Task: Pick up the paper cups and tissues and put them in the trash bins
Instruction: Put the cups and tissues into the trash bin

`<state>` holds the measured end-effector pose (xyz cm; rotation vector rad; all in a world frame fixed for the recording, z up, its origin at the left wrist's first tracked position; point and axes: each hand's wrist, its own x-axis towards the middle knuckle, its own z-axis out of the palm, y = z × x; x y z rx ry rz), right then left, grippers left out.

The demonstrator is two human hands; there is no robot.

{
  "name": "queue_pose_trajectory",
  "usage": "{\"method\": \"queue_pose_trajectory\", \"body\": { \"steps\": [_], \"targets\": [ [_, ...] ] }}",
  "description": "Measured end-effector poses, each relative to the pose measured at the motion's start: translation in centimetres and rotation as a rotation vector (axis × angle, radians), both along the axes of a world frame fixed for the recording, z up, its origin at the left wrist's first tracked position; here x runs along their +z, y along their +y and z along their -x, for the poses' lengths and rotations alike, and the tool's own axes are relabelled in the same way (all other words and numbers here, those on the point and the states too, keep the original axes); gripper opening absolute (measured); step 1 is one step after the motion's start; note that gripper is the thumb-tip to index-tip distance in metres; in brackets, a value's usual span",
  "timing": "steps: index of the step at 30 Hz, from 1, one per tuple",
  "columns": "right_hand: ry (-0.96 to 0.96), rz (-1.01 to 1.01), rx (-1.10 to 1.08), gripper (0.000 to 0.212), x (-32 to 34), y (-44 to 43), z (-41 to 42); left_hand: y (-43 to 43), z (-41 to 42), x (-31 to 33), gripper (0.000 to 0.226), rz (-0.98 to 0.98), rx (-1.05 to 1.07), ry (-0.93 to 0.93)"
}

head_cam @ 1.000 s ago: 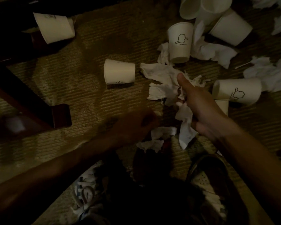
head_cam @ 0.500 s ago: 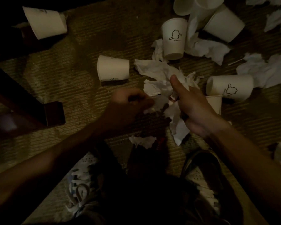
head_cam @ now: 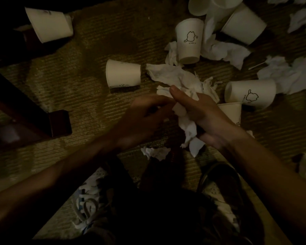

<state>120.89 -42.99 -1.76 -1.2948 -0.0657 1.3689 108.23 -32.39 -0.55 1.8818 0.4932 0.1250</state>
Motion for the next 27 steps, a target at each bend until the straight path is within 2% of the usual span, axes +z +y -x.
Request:
{"method": "queue_pose_trajectory", "body": {
  "steps": [3,7,10,13,18,20,21,23,26,27],
  "targets": [
    [-0.112,0.049,-0.010,0.034,-0.4,-0.4,0.2,-1.5,2.1,-2.0,0.014,0.026,0.066,0.264],
    [-0.202,0.098,-0.024,0.031,-0.7,-1.0,-0.2,-3.0,6.1,-5.4,0.055,-0.237,-0.285,0.408],
    [-0.205,0.087,-0.004,0.026,-0.7,-1.2,-0.3,-3.7,7.0,-6.4,0.074,-0.385,-0.356,0.327],
    [-0.197,0.075,0.011,0.025,-0.8,-1.2,-0.3,-4.7,6.2,-6.7,0.076,-0.509,-0.401,0.233],
    [-0.189,0.089,0.010,0.031,-0.9,-1.0,0.0,-5.2,4.9,-7.3,0.044,-0.718,-0.536,0.144],
    [-0.186,0.093,0.010,0.031,-0.9,-1.1,-0.1,-4.8,5.1,-7.6,0.041,-0.750,-0.555,0.064],
    [-0.192,0.098,0.009,0.030,-1.0,-1.2,-0.2,-4.5,5.2,-7.8,0.040,-0.711,-0.544,0.052],
    [-0.198,0.106,0.001,0.027,-1.1,-1.2,-0.3,-4.1,5.0,-7.6,0.028,-0.508,-0.424,0.128],
    [-0.202,0.104,-0.041,0.025,-0.9,-1.1,-0.3,-2.7,4.1,-6.4,0.015,-0.023,0.043,0.298],
    [-0.209,0.112,-0.065,0.028,-0.7,-1.0,-0.2,-2.1,3.6,-5.5,0.014,0.127,0.179,0.305]
  ]
}}
